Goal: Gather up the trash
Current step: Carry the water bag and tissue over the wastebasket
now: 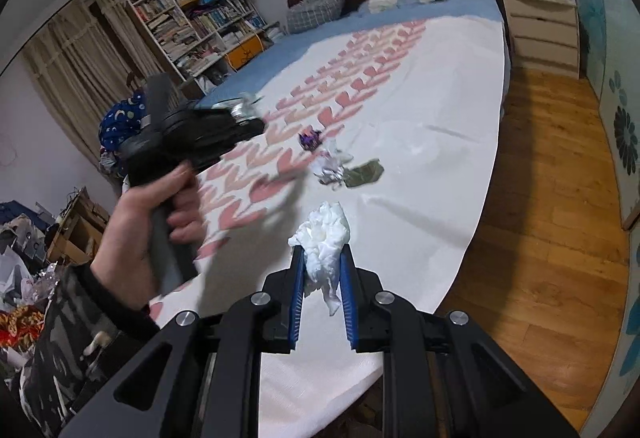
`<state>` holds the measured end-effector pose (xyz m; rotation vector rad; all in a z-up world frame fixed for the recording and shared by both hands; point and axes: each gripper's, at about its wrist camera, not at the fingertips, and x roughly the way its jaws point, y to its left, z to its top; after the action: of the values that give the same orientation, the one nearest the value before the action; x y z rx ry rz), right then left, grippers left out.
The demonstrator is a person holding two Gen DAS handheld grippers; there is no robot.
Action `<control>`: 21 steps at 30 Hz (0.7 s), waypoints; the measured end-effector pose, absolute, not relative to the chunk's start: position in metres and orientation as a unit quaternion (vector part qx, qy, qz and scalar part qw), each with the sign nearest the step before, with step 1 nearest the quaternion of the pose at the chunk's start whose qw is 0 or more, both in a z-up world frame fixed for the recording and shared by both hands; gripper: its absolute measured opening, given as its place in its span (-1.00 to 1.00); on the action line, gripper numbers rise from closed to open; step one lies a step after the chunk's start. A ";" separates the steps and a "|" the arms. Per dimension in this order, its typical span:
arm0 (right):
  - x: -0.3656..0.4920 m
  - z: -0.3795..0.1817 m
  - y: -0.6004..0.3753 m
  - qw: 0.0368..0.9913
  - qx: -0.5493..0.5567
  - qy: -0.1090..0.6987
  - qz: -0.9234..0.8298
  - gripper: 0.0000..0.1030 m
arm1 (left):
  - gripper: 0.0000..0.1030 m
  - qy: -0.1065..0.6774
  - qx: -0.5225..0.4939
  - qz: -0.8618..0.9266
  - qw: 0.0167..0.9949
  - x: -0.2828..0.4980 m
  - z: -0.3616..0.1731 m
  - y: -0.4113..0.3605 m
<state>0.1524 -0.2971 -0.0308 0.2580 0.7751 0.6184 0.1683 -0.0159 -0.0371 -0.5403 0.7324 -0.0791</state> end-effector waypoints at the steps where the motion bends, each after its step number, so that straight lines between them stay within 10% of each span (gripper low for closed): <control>1: 0.148 -0.024 -0.300 0.874 0.123 0.365 0.298 -0.64 | -0.97 0.345 -0.258 -0.040 0.902 0.150 -0.028 -0.019; 10: 0.050 0.056 -0.388 0.912 0.102 0.283 0.279 -0.64 | -0.97 0.299 -0.153 -0.127 0.933 0.017 0.051 -0.131; 21: -0.168 0.037 -0.595 0.943 0.059 0.317 0.087 -0.62 | -0.97 0.413 -0.080 -0.339 0.841 -0.142 0.003 -0.400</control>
<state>-0.1678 -0.5946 0.0367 0.1205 0.6464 0.1769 -0.1420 -0.3998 0.0029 -0.1698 0.8723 -0.7171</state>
